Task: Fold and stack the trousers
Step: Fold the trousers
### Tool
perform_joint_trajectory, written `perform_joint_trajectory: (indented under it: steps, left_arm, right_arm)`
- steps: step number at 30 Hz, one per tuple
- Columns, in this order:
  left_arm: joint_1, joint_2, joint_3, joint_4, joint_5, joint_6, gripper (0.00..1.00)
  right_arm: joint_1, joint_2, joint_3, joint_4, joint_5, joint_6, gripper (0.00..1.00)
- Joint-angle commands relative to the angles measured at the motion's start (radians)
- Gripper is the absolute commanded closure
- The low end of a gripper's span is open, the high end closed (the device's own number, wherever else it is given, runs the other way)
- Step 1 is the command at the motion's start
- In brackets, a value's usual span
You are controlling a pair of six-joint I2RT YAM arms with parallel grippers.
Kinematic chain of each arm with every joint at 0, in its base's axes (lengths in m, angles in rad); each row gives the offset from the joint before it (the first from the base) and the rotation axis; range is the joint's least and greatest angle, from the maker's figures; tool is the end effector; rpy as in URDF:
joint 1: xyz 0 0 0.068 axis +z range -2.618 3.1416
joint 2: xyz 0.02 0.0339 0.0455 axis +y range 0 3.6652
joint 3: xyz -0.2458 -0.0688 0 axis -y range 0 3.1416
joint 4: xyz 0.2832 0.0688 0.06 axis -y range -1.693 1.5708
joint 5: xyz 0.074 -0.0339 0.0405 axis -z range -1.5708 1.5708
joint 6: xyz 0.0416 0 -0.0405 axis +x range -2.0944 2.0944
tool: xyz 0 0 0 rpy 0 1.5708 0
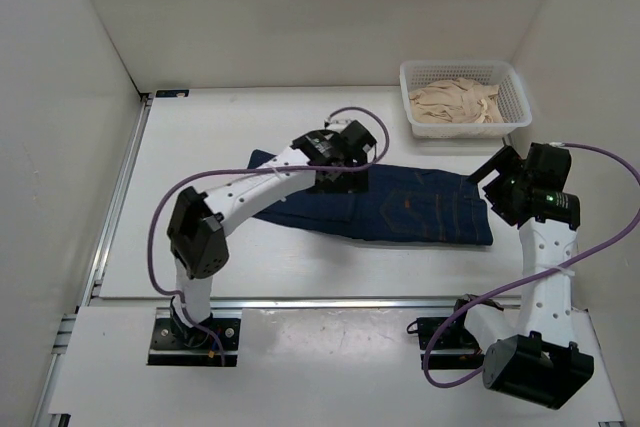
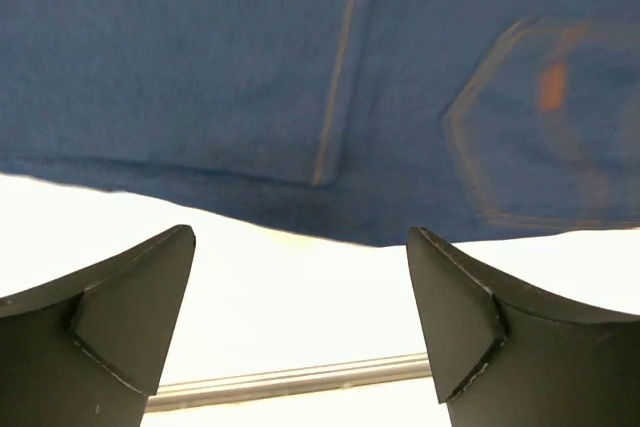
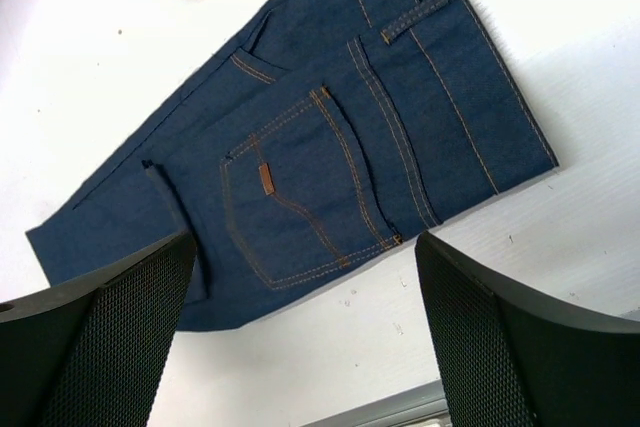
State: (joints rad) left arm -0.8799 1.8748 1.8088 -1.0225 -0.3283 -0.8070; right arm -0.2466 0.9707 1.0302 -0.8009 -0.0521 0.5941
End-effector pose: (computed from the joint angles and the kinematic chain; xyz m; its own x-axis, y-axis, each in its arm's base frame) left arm 0.2861 -0.3249 0.2888 -0.8485 -0.0466 -0.5271 0.0309 0.9900 -0.1374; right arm 0.2386 -0.0578 0.3151 -0.4271 0.6839 -0.5915 0.5377 0.7180 0.4420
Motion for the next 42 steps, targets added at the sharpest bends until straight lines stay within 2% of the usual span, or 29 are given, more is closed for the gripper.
perform_joint_trajectory:
  steps: [1,2,4,5,7,8,9,11,12,14,16,18,19,20,23,24,25,28,30,31,34,37,40,42]
  left_arm:
    - [0.006,0.018,0.044,-0.088,-0.020,0.049,0.03]
    - [0.021,0.030,0.097,-0.103,-0.046,0.070,0.08]
    - [0.032,0.030,0.142,-0.116,-0.066,0.094,0.25]
    - [0.032,0.040,0.155,-0.116,-0.075,0.113,0.39]
    - [0.032,0.058,0.164,-0.087,-0.049,0.143,0.49]
    - [0.032,0.073,0.185,-0.087,-0.038,0.153,0.66]
    - [0.032,0.113,0.195,-0.087,-0.028,0.166,0.69]
    - [0.032,0.164,0.221,-0.087,-0.009,0.184,0.67]
    - [0.032,0.228,0.256,-0.087,0.009,0.207,0.54]
    - [0.032,0.299,0.317,-0.131,0.028,0.222,0.42]
    - [0.021,0.375,0.363,-0.168,0.017,0.238,0.24]
    - [0.021,0.391,0.363,-0.194,-0.038,0.214,0.24]
    - [0.021,0.374,0.341,-0.206,-0.061,0.197,0.27]
    - [0.039,0.350,0.315,-0.206,-0.075,0.181,0.34]
    - [0.185,0.180,0.128,-0.103,-0.002,0.167,0.39]
    - [0.285,0.134,0.072,-0.067,0.030,0.167,0.40]
    - [0.336,0.056,-0.028,-0.035,0.081,0.190,0.40]
    - [0.480,0.000,-0.127,0.016,0.118,0.254,0.40]
    - [0.524,0.000,-0.146,0.016,0.130,0.287,0.40]
    - [0.562,0.009,-0.166,0.027,0.130,0.298,0.48]
    - [0.643,0.038,-0.201,0.073,0.193,0.359,0.48]
    - [0.706,0.109,-0.201,0.087,0.276,0.409,0.34]
    - [0.716,0.181,-0.201,0.096,0.353,0.465,0.29]
    - [0.716,0.219,-0.192,0.096,0.353,0.476,0.29]
  right_arm:
    - [0.003,-0.021,-0.005,-0.001,0.001,-0.024,0.05]
    - [0.003,-0.021,-0.015,-0.001,-0.008,-0.024,0.05]
    - [0.003,-0.021,-0.015,-0.001,-0.008,-0.024,0.05]
    - [0.003,-0.030,-0.015,-0.001,-0.008,-0.024,0.05]
    - [0.003,-0.030,-0.015,-0.001,-0.008,-0.024,0.05]
    - [0.003,-0.030,-0.024,-0.001,-0.008,-0.024,0.05]
    - [0.003,-0.030,-0.024,-0.001,-0.008,-0.024,0.05]
    - [0.003,-0.030,-0.024,-0.001,-0.017,-0.024,0.05]
    - [0.003,-0.039,-0.024,-0.001,-0.017,-0.024,0.05]
    - [0.003,-0.040,-0.024,-0.001,-0.017,-0.024,0.05]
    - [0.003,-0.040,-0.024,-0.001,-0.017,-0.024,0.05]
    - [0.003,-0.040,-0.024,-0.001,-0.026,-0.024,0.05]
    - [0.003,-0.040,-0.024,-0.001,-0.026,-0.033,0.05]
    - [0.003,-0.040,-0.024,-0.001,-0.026,-0.033,0.05]
    - [0.003,-0.040,-0.033,-0.001,-0.035,-0.042,0.05]
    - [0.003,-0.030,-0.033,-0.001,-0.046,-0.042,0.05]
    - [0.003,-0.030,-0.033,-0.001,-0.046,-0.042,0.05]
    - [0.003,-0.030,-0.044,-0.001,-0.057,-0.042,0.05]
    - [0.003,-0.030,-0.053,0.008,-0.057,-0.042,0.05]
    - [0.003,-0.030,-0.053,0.008,-0.066,-0.042,0.05]
    - [0.003,-0.030,-0.053,0.008,-0.066,-0.042,0.05]
    - [0.003,-0.030,-0.053,0.008,-0.075,-0.042,0.05]
    - [0.003,-0.030,-0.053,0.008,-0.075,-0.042,0.04]
    - [0.003,-0.030,-0.053,0.008,-0.075,-0.042,0.04]
